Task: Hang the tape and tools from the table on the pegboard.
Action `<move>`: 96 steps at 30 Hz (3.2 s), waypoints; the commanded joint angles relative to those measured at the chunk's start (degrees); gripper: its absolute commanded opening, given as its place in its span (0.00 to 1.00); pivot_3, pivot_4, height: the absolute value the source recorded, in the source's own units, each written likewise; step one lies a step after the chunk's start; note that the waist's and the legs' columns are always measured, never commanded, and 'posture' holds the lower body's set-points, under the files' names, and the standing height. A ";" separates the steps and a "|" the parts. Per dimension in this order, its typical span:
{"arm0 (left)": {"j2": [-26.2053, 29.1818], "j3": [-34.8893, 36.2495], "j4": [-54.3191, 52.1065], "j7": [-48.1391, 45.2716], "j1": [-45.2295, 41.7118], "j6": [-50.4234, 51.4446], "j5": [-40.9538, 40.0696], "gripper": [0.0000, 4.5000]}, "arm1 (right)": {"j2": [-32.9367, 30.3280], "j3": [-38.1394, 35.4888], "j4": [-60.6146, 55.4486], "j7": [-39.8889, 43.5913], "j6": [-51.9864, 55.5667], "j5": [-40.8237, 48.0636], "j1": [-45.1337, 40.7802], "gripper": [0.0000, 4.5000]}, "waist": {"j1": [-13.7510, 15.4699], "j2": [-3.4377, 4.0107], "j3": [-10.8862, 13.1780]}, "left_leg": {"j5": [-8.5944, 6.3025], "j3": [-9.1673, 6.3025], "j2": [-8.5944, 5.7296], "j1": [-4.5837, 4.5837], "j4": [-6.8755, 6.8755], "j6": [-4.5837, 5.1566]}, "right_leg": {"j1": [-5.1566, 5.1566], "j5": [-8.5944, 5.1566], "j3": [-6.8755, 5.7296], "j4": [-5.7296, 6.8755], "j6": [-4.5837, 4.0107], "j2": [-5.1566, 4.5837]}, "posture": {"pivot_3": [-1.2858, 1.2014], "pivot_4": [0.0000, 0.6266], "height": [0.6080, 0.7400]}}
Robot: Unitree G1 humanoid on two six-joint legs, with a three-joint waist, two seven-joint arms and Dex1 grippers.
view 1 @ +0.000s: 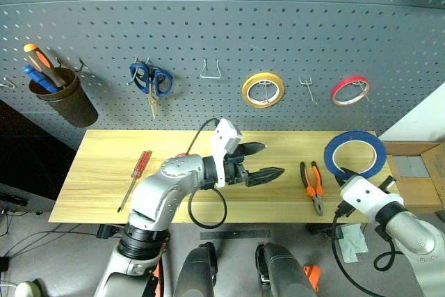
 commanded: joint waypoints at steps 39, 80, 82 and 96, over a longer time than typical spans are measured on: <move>-2.47 0.69 0.74 12.72 -2.08 -3.68 -3.75 1.00 | -1.97 8.89 44.23 14.44 -27.20 7.77 -38.50 0.16 | 0.61 -0.78 -2.10 | 0.18 -0.07 -0.22 0.06 0.67 0.38 | 0.30 0.56 0.03 0.30 -0.43 -0.18 | 0.52 0.26 1.00; 7.62 -6.70 -6.05 10.18 15.51 -9.73 2.58 1.00 | 9.80 1.48 6.15 7.84 39.34 18.15 -19.92 0.99 | 0.47 -0.73 -1.94 | 0.14 0.00 -0.17 0.21 0.82 0.83 | 0.17 0.45 0.21 0.86 -0.32 -0.22 | 0.52 0.41 1.00; 7.67 -7.08 -6.71 10.49 16.85 -9.92 2.90 1.00 | 12.28 -0.40 7.56 6.04 46.73 19.90 -22.70 0.99 | 0.52 -0.73 -1.84 | 0.13 0.01 -0.17 0.21 0.80 0.86 | 0.15 0.43 0.22 0.85 -0.35 -0.22 | 0.52 0.42 1.00; 9.23 -10.16 -7.11 9.35 18.10 -13.43 6.31 1.00 | 20.41 -6.61 23.57 -2.88 67.51 24.30 -36.86 0.99 | 0.71 -0.36 -0.03 | -0.04 -0.03 -0.08 -0.19 0.55 1.14 | 0.01 0.40 0.00 0.29 -0.56 -0.16 | 0.54 0.51 1.00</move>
